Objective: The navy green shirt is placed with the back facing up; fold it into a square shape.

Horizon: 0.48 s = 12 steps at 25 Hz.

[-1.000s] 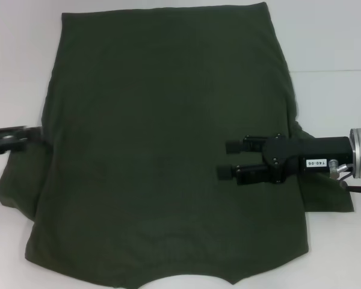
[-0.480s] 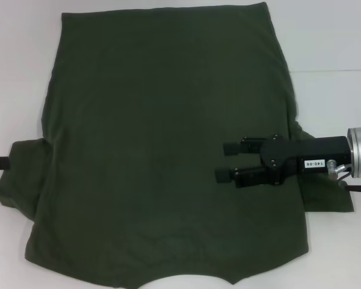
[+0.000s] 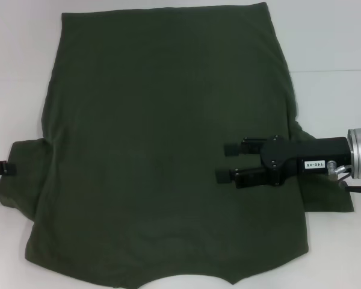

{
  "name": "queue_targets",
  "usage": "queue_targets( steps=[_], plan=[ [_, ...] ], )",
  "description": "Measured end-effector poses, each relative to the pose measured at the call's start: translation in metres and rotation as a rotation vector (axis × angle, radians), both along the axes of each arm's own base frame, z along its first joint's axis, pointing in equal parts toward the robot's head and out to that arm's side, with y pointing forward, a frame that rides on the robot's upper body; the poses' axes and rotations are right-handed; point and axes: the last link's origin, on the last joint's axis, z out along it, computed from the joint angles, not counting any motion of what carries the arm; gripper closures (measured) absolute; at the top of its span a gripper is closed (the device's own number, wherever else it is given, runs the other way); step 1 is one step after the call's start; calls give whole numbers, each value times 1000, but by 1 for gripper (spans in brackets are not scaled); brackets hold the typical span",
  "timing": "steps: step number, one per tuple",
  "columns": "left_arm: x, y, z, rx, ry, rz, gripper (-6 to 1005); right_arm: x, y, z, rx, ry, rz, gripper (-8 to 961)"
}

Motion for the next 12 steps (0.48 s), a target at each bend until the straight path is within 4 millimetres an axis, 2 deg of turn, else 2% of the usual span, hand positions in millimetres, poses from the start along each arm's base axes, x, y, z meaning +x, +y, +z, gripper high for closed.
queue_targets(
  steps=[12],
  plan=[
    [6,7,-20,-50,-2,-17,100,0,0,0,-1,-9,3,75]
  ],
)
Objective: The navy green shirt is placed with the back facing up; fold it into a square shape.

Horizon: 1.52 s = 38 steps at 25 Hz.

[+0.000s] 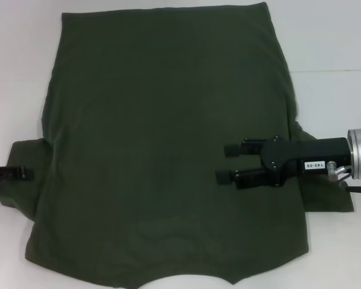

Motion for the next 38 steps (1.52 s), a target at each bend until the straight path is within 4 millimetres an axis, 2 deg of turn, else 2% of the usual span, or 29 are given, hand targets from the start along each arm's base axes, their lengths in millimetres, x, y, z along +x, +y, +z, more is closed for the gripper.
queue_targets(
  steps=[10,26,32,38],
  plan=[
    [6,2,-6,-37,6,-16,99,0,0,0,-1,-1,-1,80],
    [6,3,-7,-39,9,-14,208,0,1,0,1,-2,-5,86],
    [6,4,-7,-36,11,-13,444,0,1,0,1,-3,-6,89],
    [4,3,-8,-67,39,13,544,0,1,0,0,-4,-6,92]
  ],
)
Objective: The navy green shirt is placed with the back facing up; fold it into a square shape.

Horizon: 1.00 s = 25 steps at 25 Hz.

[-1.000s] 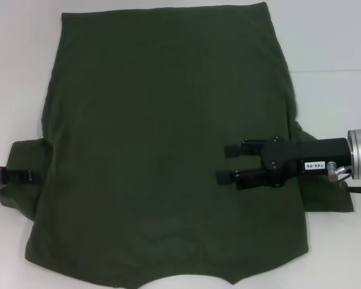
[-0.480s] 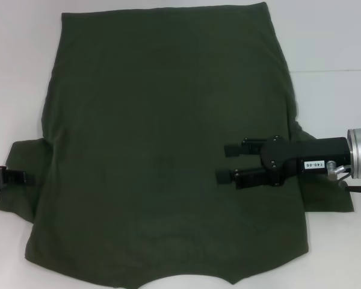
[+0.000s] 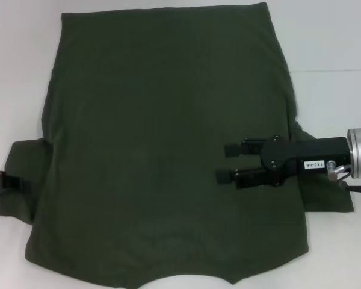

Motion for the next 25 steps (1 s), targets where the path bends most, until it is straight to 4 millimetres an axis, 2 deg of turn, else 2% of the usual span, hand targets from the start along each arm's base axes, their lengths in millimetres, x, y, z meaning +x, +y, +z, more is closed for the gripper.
queue_targets(
  steps=[3,13,25],
  plan=[
    [0,1,0,-4,7,5,587,0,0,0,0,0,0,93],
    [1,2,3,-4,6,2,970,0,0,0,1,-1,0,97],
    [2,3,5,-4,9,-1,976,1,-1,0,0,0,-5,102]
  ],
)
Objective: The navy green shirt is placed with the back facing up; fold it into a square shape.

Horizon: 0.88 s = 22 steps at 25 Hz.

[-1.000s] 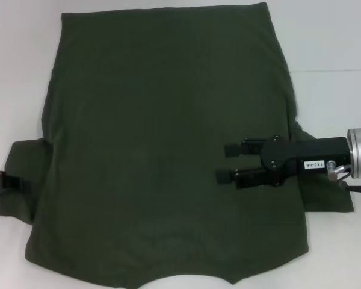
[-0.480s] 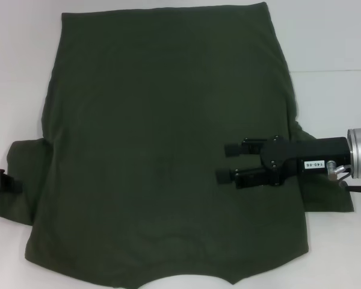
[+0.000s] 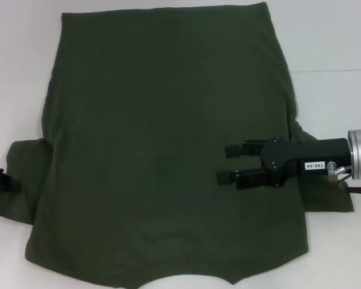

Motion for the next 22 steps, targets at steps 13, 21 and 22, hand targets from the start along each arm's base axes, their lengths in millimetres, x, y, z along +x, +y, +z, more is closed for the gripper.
queue_targets(
  steps=[13,21,22],
  plan=[
    [10,13,61,16,97,-29,975,3,-1,2,3,-3,-6,108],
    [48,32,84,-72,125,-85,973,3,-1,1,4,-3,-4,111],
    [54,34,86,-84,117,-86,973,3,-1,1,4,-2,-4,111]
  ],
)
